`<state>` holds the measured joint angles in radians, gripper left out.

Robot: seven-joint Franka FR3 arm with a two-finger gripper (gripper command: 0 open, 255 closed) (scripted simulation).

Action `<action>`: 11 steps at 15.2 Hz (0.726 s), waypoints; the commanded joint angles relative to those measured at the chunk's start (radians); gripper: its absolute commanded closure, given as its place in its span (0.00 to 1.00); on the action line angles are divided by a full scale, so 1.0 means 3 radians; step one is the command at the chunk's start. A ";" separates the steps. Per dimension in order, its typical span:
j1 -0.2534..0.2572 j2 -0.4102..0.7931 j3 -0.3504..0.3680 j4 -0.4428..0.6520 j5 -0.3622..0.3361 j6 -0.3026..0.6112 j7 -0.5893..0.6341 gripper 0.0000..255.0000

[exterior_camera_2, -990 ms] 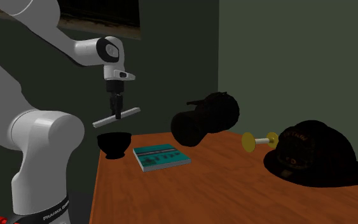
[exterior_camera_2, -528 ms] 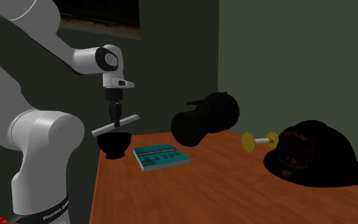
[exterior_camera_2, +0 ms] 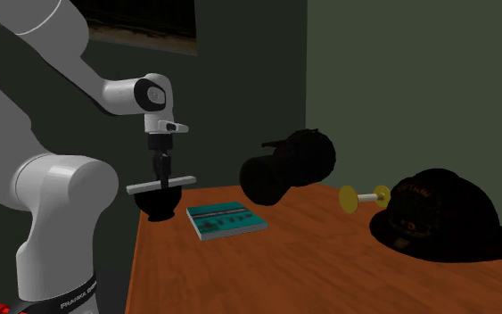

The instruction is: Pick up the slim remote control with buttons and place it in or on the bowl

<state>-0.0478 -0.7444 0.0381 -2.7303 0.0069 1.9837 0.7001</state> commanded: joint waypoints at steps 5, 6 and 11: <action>0.0001 0.0007 0.0001 -0.0010 0.0000 0.0009 0.0002 1.00; 0.0001 0.0010 0.0001 -0.0009 0.0000 0.0011 0.0001 0.00; 0.0001 0.0007 0.0001 -0.0010 0.0000 0.0009 0.0002 0.00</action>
<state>-0.0477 -0.7409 0.0381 -2.7328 0.0066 1.9874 0.7002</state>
